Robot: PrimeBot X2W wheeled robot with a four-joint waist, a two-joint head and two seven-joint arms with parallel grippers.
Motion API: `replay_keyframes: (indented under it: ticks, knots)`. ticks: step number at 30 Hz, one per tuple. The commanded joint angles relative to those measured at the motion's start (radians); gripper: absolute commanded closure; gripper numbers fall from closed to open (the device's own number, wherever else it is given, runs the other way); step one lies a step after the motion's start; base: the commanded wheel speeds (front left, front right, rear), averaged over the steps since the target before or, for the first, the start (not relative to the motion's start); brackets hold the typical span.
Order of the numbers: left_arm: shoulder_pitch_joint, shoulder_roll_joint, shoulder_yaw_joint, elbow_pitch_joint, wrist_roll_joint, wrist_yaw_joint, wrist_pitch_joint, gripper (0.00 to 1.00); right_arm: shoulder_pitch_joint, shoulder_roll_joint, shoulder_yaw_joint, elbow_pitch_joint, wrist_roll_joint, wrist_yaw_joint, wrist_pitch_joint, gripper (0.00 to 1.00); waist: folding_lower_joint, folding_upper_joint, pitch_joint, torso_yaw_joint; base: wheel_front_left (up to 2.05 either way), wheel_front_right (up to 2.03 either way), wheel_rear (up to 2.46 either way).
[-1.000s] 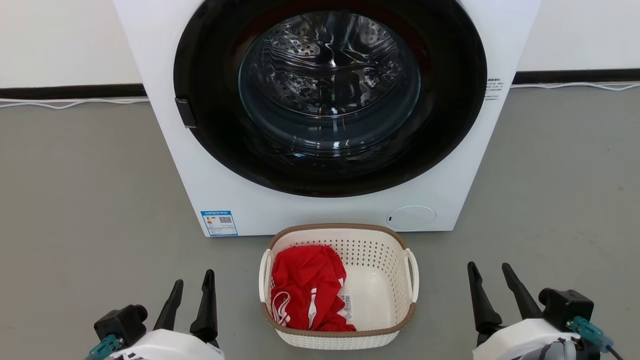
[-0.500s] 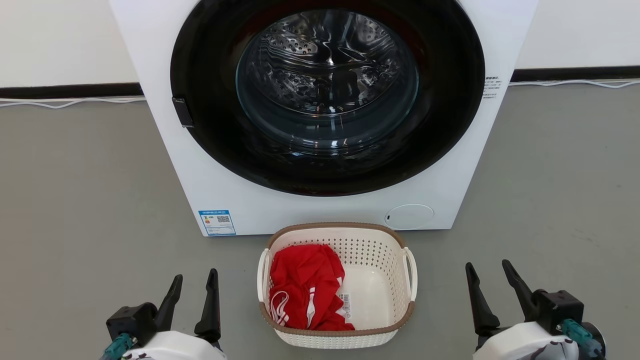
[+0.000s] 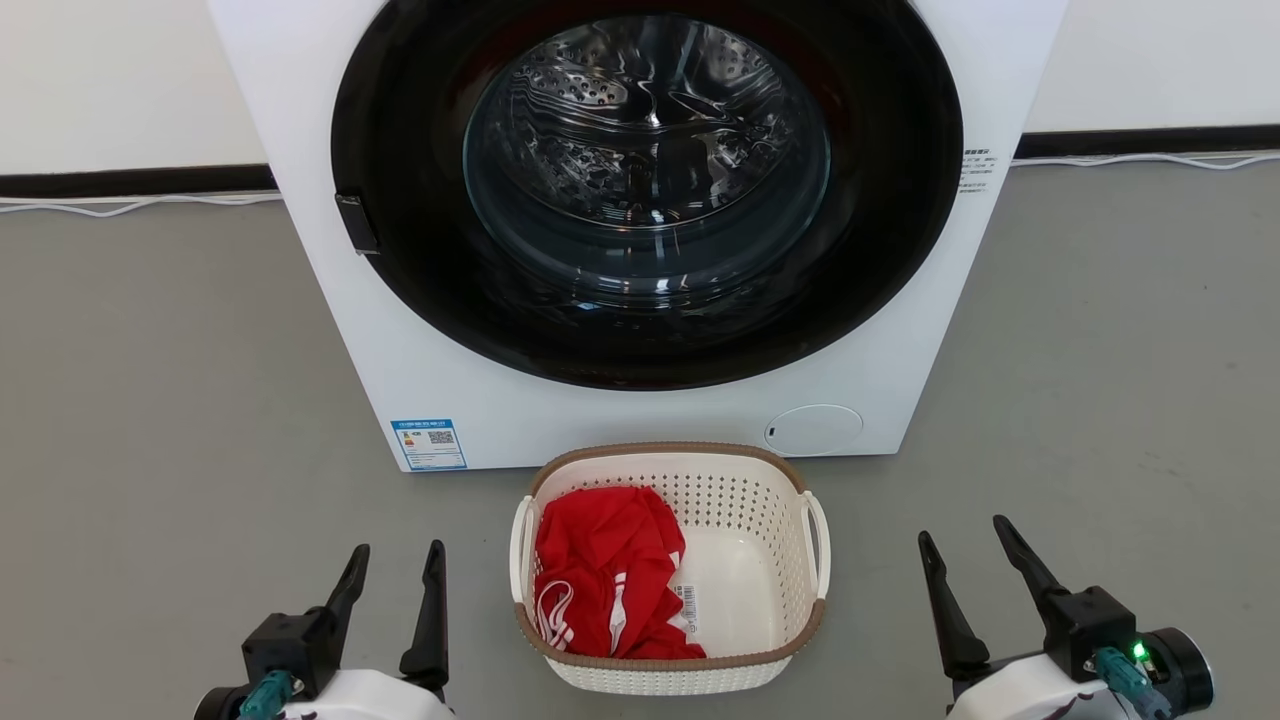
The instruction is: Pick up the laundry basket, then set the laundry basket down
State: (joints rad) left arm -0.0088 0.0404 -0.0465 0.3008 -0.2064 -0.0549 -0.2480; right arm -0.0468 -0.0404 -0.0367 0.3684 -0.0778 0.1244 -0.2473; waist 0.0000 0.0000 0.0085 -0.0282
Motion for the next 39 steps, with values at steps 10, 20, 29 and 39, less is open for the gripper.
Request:
replay_keyframes:
  ticks: [10,20,29,39]
  knots:
    - [-0.023,0.01,0.02,-0.011,0.011,0.009,-0.014,0.0,-0.044,-0.01,0.02,-0.02,-0.006,0.006,-0.015,0.0,0.0,0.0,0.009,0.0,0.0,0.0,0.0]
    - [-0.057,0.01,0.008,-0.002,-0.008,0.01,-0.014,0.0,-0.067,-0.01,0.004,-0.018,-0.005,0.006,-0.015,0.0,0.0,0.0,0.057,0.008,0.0,0.0,0.0]
    - [-0.147,0.01,-0.019,0.042,-0.022,0.006,-0.014,0.0,-0.156,-0.01,-0.008,0.015,0.004,0.006,-0.015,0.0,0.0,0.0,0.156,0.012,0.0,0.0,0.0]
    - [-0.323,0.01,-0.052,0.199,-0.015,-0.003,-0.014,0.0,-0.335,-0.01,-0.028,0.174,0.031,0.006,-0.006,0.0,0.0,0.0,0.329,0.008,0.0,0.0,0.0]
